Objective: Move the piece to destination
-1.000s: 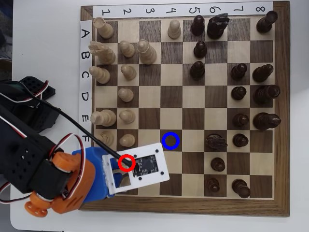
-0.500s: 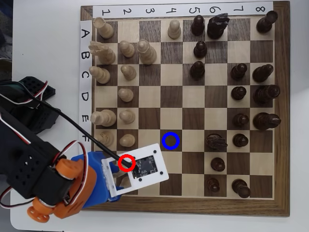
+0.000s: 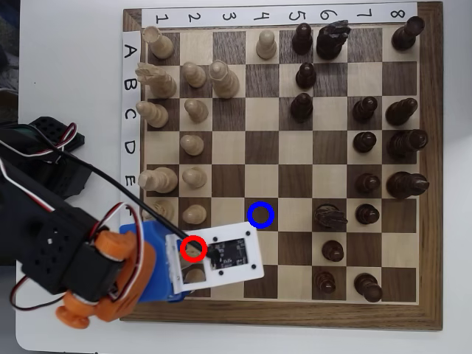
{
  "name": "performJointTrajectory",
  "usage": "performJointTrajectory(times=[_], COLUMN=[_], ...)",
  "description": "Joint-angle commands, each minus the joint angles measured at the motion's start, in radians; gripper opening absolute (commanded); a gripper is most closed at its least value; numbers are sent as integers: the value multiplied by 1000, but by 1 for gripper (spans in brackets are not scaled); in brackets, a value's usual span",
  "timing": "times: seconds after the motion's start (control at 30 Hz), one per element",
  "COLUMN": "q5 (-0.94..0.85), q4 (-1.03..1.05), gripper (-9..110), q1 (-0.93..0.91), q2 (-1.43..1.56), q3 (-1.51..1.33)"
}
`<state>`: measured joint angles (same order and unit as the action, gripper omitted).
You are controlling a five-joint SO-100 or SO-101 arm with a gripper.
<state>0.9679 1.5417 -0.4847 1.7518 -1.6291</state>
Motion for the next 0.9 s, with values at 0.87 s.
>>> performJointTrajectory(times=[0.87], q5=[71], q4=[-138], gripper=[19], q1=[15], q2=[6], q3=[-150])
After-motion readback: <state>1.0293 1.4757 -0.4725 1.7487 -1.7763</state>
